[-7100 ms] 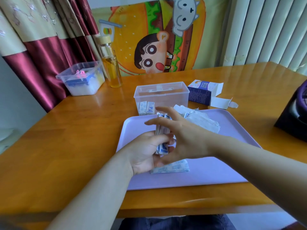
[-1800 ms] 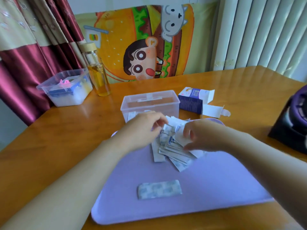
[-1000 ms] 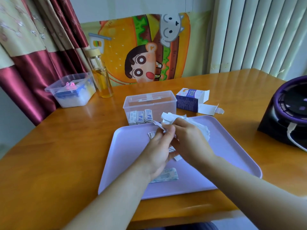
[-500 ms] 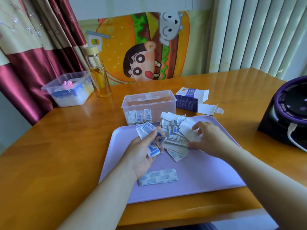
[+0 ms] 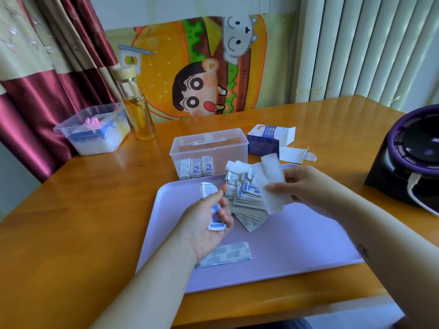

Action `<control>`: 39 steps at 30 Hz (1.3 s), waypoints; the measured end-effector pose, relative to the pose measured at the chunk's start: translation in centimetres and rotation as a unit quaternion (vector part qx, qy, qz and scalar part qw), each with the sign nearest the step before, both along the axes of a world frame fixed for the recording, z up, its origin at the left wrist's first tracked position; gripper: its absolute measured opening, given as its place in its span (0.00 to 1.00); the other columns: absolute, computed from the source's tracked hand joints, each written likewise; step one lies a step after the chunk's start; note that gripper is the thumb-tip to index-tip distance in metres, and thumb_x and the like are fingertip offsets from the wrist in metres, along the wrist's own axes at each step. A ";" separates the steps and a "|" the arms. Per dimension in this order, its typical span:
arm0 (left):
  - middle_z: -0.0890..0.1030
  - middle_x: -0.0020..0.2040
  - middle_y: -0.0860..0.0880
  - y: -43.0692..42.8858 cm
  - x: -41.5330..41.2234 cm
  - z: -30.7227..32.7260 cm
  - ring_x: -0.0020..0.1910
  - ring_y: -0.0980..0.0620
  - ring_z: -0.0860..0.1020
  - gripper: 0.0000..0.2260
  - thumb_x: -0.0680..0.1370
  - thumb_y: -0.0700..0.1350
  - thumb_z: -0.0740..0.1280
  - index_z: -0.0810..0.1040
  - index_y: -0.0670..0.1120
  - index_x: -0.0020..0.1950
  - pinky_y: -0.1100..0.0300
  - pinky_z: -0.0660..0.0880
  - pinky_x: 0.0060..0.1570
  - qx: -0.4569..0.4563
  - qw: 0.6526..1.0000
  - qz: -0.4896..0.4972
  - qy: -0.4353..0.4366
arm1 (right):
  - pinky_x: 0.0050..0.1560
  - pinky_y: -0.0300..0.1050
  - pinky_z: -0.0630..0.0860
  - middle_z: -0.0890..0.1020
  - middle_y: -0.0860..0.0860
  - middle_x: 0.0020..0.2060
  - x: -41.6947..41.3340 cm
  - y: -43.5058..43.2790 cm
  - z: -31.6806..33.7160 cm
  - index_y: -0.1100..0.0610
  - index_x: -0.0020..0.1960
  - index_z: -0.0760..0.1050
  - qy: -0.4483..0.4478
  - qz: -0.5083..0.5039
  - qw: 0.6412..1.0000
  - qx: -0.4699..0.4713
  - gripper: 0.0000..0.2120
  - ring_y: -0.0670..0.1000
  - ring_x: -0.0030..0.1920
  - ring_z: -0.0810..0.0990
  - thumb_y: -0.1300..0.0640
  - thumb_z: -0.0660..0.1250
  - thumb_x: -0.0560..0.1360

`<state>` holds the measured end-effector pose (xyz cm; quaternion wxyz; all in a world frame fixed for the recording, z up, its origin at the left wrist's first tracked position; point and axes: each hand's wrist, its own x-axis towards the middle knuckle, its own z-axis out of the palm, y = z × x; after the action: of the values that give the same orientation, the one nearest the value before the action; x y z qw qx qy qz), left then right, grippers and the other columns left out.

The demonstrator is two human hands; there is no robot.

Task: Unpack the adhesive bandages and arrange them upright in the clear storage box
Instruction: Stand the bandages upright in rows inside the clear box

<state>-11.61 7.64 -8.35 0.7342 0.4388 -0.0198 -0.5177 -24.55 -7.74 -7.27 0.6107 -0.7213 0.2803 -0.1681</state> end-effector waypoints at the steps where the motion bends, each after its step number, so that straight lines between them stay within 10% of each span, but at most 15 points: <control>1: 0.70 0.32 0.50 -0.1 -0.5 0.0 0.23 0.59 0.63 0.07 0.80 0.41 0.61 0.78 0.43 0.52 0.69 0.64 0.22 0.003 1.000 -0.007 -0.025 | 0.53 0.49 0.78 0.84 0.58 0.49 0.1 0.4 0.0 0.63 0.51 0.80 -0.020 0.023 0.998 0.049 0.08 0.54 0.48 0.82 0.64 0.69 0.72; 4: 0.69 0.32 0.51 -0.6 -2.0 0.2 0.22 0.59 0.62 0.05 0.79 0.42 0.63 0.78 0.43 0.51 0.69 0.60 0.22 0.005 0.995 0.000 -0.099 | 0.55 0.50 0.78 0.84 0.57 0.48 1.0 2.1 -0.1 0.62 0.51 0.80 -0.056 0.018 0.998 0.032 0.09 0.52 0.47 0.82 0.63 0.69 0.72; 10: 0.70 0.29 0.54 0.0 -3.2 0.5 0.25 0.59 0.64 0.04 0.71 0.47 0.69 0.77 0.48 0.42 0.68 0.61 0.25 -0.029 0.962 -0.029 -0.269 | 0.35 0.40 0.69 0.77 0.44 0.30 2.5 6.3 -0.4 0.54 0.38 0.78 -0.095 -0.112 0.909 -0.389 0.06 0.47 0.36 0.73 0.64 0.71 0.67; 17: 0.69 0.26 0.54 0.6 -2.6 0.7 0.22 0.60 0.64 0.06 0.77 0.39 0.63 0.75 0.47 0.42 0.68 0.59 0.24 -0.034 0.961 -0.014 -0.274 | 0.40 0.33 0.69 0.78 0.42 0.35 3.1 6.7 -1.5 0.54 0.44 0.81 -0.136 -0.053 0.876 -0.459 0.09 0.48 0.40 0.73 0.60 0.69 0.64; 25: 0.71 0.31 0.51 0.8 -1.1 0.4 0.22 0.58 0.60 0.14 0.75 0.38 0.59 0.80 0.46 0.34 0.67 0.59 0.24 -0.057 0.995 -0.010 -0.082 | 0.48 0.35 0.76 0.82 0.44 0.33 2.4 6.9 -0.3 0.43 0.55 0.71 -0.166 0.019 0.973 -0.157 0.17 0.43 0.40 0.81 0.63 0.67 0.75; 29: 0.71 0.33 0.48 1.1 -0.9 0.7 0.22 0.57 0.59 0.08 0.69 0.40 0.57 0.76 0.43 0.37 0.66 0.58 0.24 -0.074 0.995 -0.039 -0.057 | 0.43 0.47 0.75 0.83 0.48 0.32 2.9 6.7 -0.1 0.51 0.47 0.79 -0.112 0.018 0.982 -0.151 0.05 0.45 0.34 0.75 0.60 0.67 0.75; 34: 0.79 0.36 0.49 1.5 0.0 0.2 0.21 0.58 0.60 0.13 0.79 0.40 0.53 0.77 0.43 0.48 0.67 0.57 0.23 -0.041 0.993 -0.051 -0.093 | 0.41 0.43 0.68 0.80 0.56 0.34 3.0 5.7 -0.2 0.52 0.39 0.83 -0.093 -0.029 0.987 -0.130 0.07 0.49 0.36 0.69 0.54 0.68 0.74; 39: 0.76 0.36 0.52 1.9 0.2 0.3 0.25 0.58 0.59 0.10 0.81 0.40 0.58 0.78 0.44 0.47 0.67 0.59 0.25 0.006 0.973 -0.011 -0.231 | 0.46 0.40 0.78 0.83 0.49 0.37 2.8 5.3 0.0 0.59 0.40 0.79 -0.096 0.082 0.985 0.114 0.07 0.46 0.40 0.81 0.59 0.66 0.75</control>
<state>-11.38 9.51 -8.09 0.7015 0.5504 -0.1904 -0.4107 -21.73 -2.47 -7.32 0.7245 -0.6480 0.1777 -0.1535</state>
